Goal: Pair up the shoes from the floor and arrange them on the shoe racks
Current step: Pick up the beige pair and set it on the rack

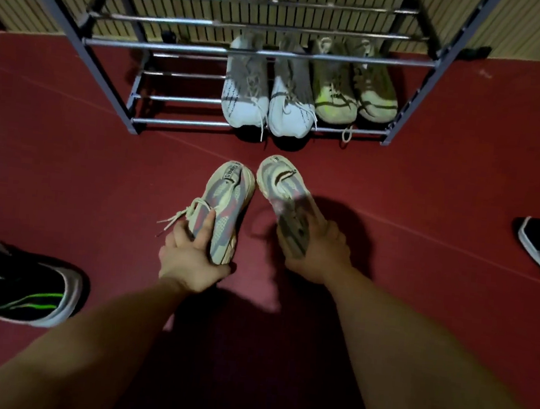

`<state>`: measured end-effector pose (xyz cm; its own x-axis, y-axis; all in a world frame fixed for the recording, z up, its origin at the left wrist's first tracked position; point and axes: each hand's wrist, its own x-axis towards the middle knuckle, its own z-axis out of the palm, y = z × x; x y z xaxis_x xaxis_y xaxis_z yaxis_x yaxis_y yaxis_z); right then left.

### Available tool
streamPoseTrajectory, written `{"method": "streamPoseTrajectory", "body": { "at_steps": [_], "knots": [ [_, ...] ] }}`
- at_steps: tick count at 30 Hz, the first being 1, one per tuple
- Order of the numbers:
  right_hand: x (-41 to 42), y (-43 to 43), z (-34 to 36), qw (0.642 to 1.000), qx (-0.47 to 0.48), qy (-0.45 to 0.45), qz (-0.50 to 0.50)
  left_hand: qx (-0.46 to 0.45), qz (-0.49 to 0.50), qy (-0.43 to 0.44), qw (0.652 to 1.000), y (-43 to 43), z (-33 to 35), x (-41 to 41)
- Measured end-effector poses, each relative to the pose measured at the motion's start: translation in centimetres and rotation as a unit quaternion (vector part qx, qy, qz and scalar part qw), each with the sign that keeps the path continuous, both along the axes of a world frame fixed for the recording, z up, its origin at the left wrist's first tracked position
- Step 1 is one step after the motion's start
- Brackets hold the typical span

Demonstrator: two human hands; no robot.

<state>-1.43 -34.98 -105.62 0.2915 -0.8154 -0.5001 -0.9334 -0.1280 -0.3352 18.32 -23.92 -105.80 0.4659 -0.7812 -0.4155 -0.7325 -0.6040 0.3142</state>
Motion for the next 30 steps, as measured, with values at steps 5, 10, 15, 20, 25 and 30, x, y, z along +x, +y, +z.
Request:
{"method": "streamPoseTrajectory", "body": {
  "at_steps": [5, 10, 15, 20, 25, 30],
  "knots": [
    [0.4, -0.6, 2.0, 0.988, 0.054, -0.121, -0.076, -0.089, 0.045, 0.152, 0.983, 0.4, 1.4, 2.1],
    [0.9, -1.2, 6.3, 0.941, 0.12, -0.267, -0.17, -0.167, 0.017, 0.158, 0.973, -1.0, 4.3, 4.6],
    [1.6, -0.2, 8.2, 0.918, 0.159, -0.305, -0.199, -0.191, 0.069, 0.165, 0.965, -4.6, 7.6, 7.0],
    [2.7, 1.1, 10.7, 0.915, 0.192, -0.303, -0.184, -0.153, 0.098, 0.148, 0.972, -7.9, 8.7, 9.9],
    [8.1, 0.2, 12.6, 0.955, 0.115, -0.241, -0.127, -0.103, 0.083, 0.096, 0.987, -10.2, 9.9, 11.8],
    [14.8, -1.1, 12.3, 0.981, -0.022, -0.162, -0.103, -0.099, 0.073, 0.042, 0.991, -10.5, 10.4, 14.1]
  ]
}}
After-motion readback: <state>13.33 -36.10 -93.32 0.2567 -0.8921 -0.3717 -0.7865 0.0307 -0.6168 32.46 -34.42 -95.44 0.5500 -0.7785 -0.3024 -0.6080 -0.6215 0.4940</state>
